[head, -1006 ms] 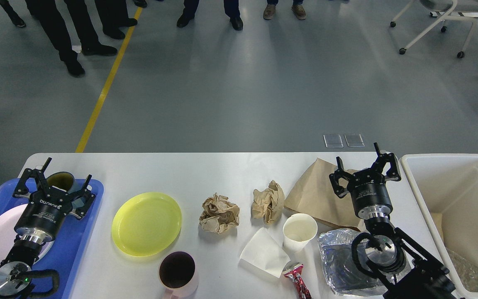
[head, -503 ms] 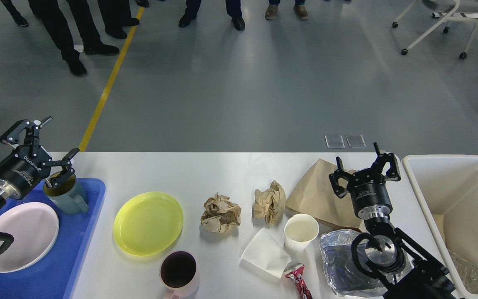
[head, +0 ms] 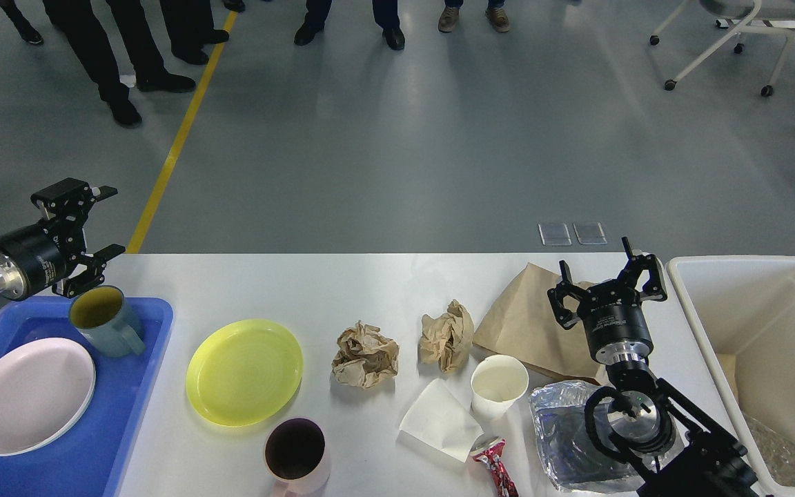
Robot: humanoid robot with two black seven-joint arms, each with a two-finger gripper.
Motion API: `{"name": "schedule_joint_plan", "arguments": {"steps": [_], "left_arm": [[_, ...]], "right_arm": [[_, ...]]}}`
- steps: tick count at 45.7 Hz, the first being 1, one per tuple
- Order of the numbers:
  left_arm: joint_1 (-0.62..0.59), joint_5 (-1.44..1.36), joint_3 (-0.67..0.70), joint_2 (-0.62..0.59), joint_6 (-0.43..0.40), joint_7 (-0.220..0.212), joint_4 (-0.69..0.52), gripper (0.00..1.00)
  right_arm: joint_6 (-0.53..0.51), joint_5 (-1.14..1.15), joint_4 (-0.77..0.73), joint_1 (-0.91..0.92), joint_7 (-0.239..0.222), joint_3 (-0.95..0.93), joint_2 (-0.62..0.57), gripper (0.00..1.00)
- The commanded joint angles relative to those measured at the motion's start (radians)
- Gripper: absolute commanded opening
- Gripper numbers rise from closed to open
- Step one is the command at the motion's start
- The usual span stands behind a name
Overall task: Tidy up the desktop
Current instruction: 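Raise the left gripper up and away from the blue tray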
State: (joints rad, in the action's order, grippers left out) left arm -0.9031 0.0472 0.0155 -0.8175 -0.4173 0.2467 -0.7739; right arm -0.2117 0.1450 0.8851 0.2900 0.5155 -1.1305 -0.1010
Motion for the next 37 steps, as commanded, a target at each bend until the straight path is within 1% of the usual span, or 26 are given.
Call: {"name": "schedule_joint_plan", "arguments": {"steps": [1, 7, 11, 14, 18, 24, 27, 29, 33, 37], "left_arm": [[-0.112, 0.000, -0.199, -0.005, 0.006, 0.006, -0.001, 0.97], [-0.241, -0.012, -0.405, -0.005, -0.005, 0.009, -0.008, 0.97], [-0.345, -0.016, -0.550, -0.003, -0.014, -0.006, -0.053, 0.97], [-0.431, -0.016, -0.666, 0.001, -0.015, -0.006, -0.103, 0.97], [-0.584, -0.016, -0.836, 0.018, -0.017, -0.004, -0.180, 0.97], [-0.807, -0.016, -1.156, 0.107, -0.015, -0.006, -0.300, 0.97], [-0.911, -0.018, -1.287, 0.153, -0.017, -0.006, -0.366, 0.97], [-0.973, -0.018, -1.331, 0.199, -0.017, -0.006, -0.415, 0.97], [-1.072, -0.018, -1.352, 0.297, -0.040, -0.004, -0.491, 0.97], [-1.146, -0.018, -1.353, 0.441, -0.081, -0.004, -0.495, 0.97]], "right_arm": [[0.000, -0.001, 0.000, 0.000, 0.000, 0.000, 0.000, 1.00], [0.000, -0.001, 0.000, 0.000, 0.000, 0.000, 0.000, 1.00], [0.000, -0.001, 0.000, 0.000, 0.000, 0.000, 0.000, 1.00], [0.000, -0.001, 0.000, 0.000, 0.000, 0.000, 0.000, 1.00], [0.000, -0.001, 0.000, 0.000, 0.000, 0.000, 0.000, 1.00], [0.000, -0.001, 0.000, 0.000, 0.000, 0.000, 0.000, 1.00], [0.000, -0.001, 0.000, 0.000, 0.000, 0.000, 0.000, 1.00], [0.000, 0.001, 0.000, 0.000, 0.000, 0.000, 0.000, 1.00], [0.000, -0.001, 0.000, 0.000, 0.000, 0.000, 0.000, 1.00], [0.000, -0.001, 0.000, 0.000, 0.000, 0.000, 0.000, 1.00]]}}
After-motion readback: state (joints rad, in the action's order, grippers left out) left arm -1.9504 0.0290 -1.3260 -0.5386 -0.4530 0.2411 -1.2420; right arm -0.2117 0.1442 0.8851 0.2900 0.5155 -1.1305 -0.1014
